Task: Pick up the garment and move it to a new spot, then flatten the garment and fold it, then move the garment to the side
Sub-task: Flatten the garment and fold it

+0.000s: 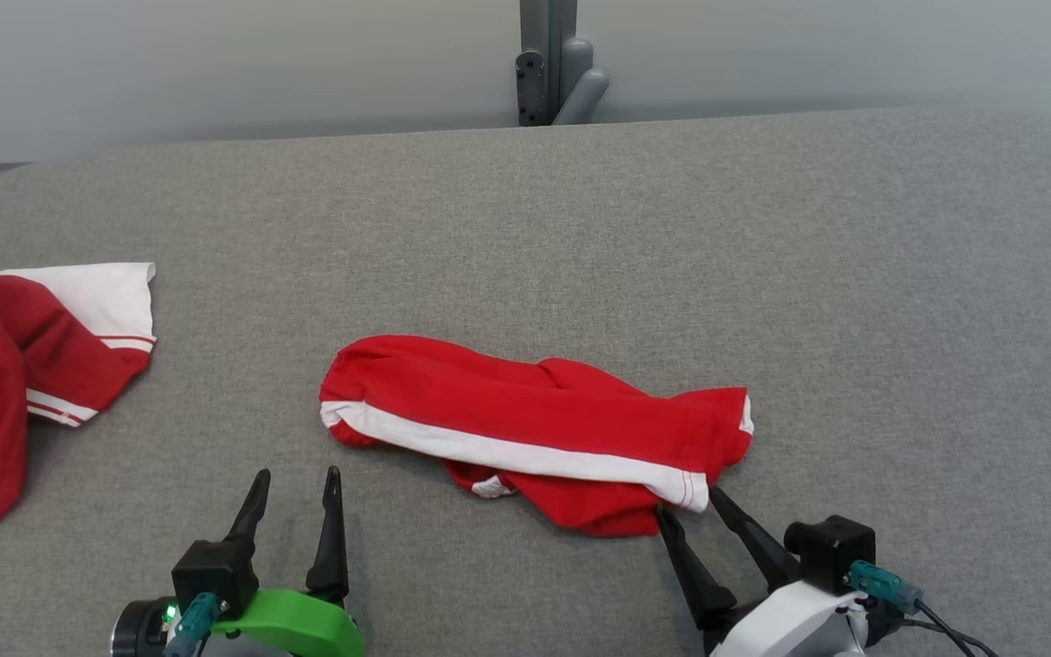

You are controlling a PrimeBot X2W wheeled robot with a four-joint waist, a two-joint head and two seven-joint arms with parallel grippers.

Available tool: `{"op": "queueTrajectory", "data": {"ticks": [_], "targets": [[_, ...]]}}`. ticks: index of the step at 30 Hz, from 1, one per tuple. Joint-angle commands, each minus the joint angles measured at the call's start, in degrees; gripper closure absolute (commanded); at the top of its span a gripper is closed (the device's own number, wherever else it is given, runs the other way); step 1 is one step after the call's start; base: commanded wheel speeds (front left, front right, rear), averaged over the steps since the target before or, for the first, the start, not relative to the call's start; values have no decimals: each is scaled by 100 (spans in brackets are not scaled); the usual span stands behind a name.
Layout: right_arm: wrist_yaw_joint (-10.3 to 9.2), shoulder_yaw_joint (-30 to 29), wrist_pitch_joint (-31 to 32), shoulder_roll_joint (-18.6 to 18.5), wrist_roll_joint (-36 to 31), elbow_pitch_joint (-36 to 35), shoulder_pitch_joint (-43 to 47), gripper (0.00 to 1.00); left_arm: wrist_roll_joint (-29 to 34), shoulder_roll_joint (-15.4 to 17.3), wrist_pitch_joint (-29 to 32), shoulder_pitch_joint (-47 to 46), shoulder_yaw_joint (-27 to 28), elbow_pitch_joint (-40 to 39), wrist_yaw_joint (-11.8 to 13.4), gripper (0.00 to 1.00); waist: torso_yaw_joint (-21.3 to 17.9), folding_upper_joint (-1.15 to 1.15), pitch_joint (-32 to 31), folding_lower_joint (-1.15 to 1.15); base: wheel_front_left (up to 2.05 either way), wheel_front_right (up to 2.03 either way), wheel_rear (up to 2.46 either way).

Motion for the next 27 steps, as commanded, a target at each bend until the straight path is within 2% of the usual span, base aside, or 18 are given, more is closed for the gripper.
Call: {"op": "queueTrajectory", "data": {"ticks": [1,8,10,13,14,15,16,17,18,23,27], "targets": [[-6,37,-17,-43,89,27,-52,0,-31,10,-2,-64,10,1,-9,0,13,0,2,0,0,0,0],[-6,170,-17,-101,263,128,-161,3,-70,10,-2,-137,-5,-6,-7,0,43,0,70,0,0,0,0],[-6,176,-17,-107,276,108,-191,8,-69,10,-2,-160,-14,-31,-8,0,49,0,97,0,0,0,0],[-6,207,-17,-116,325,59,-237,34,-71,10,-2,-169,-23,-57,-9,0,51,0,128,0,0,0,0],[-6,218,-17,-120,336,45,-241,50,-71,9,-2,-167,-30,-58,-8,0,51,0,134,0,0,0,0],[-6,229,-17,-127,343,35,-237,61,-76,10,-2,-161,-30,-56,-3,0,49,0,135,0,0,0,0],[-6,229,-17,-127,343,35,-237,61,-76,10,-2,-161,-30,-56,-3,0,49,0,135,0,0,0,0],[-6,241,-17,-130,360,24,-227,75,-83,10,-2,-147,-29,-55,0,0,46,0,131,0,0,0,0],[-6,243,-17,-130,377,6,-214,98,-89,10,-2,-130,-29,-53,2,0,45,0,129,0,0,0,0],[-6,136,-17,-186,371,-107,-163,100,-149,10,-2,-134,10,-65,13,0,30,0,143,0,0,0,0],[-6,-24,-17,-262,275,-181,-143,100,-340,9,-2,-329,49,-116,-122,0,-12,0,211,0,0,0,0]]}}
